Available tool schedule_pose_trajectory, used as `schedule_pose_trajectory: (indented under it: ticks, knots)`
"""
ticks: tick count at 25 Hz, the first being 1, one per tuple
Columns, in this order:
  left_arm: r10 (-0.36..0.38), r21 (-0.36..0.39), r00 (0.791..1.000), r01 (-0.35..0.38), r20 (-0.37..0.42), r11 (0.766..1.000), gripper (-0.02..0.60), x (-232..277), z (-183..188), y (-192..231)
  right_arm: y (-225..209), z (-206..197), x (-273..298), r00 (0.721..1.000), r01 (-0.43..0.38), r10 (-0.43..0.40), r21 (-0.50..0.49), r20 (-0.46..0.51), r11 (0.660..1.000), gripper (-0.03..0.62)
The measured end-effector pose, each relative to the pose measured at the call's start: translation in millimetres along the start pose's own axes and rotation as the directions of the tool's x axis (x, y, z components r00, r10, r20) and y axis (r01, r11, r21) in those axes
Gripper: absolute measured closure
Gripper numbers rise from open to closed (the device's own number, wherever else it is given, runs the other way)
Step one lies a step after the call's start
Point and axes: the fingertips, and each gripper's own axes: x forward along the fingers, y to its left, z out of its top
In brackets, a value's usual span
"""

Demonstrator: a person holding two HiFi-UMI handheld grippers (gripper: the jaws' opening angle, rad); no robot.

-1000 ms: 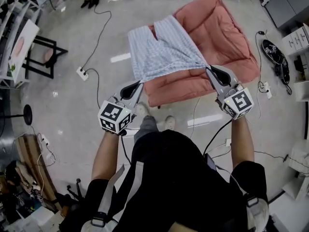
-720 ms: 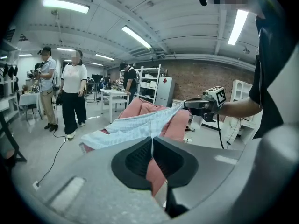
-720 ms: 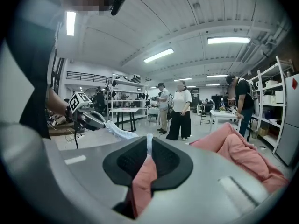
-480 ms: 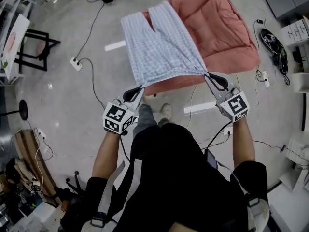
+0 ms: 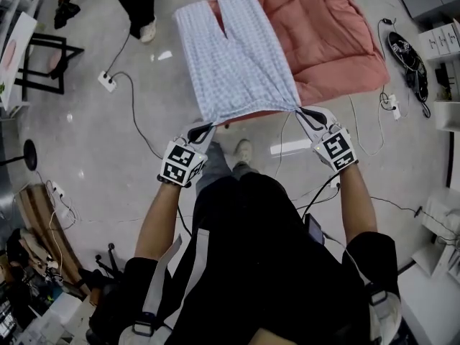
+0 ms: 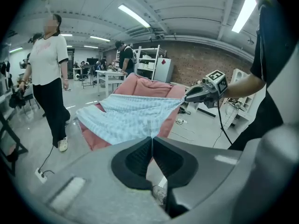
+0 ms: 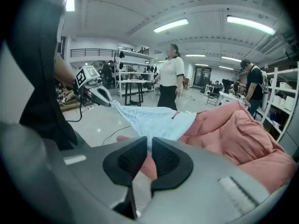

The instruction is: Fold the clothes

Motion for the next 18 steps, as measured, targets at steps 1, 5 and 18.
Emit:
schedule_pose_trajectory:
  ticks: [1, 5, 18]
  knots:
    - [0.0, -0.005, 1.0, 0.0, -0.009, 1.0, 0.568, 1.0, -5.3, 0.0, 4.3, -6.4, 3.4, 1.0, -0.008, 0.008, -0.018, -0.024, 1.0, 0.559]
    - [0.001, 0.028, 0.998, 0.001, -0.063, 1.0, 0.568, 6.4, -27.5, -3.8, 22.6, -41.5, 13.3, 0.989, -0.041, 0.022, -0.123, -0.15, 0.992, 0.559]
    - [-0.086, 0.064, 0.984, 0.097, -0.155, 0.993, 0.568, 15.0, -72.1, -37.0, 60.5, -94.6, -0.3, 0.947, -0.155, 0.104, -0.15, -0.303, 0.976, 0.56]
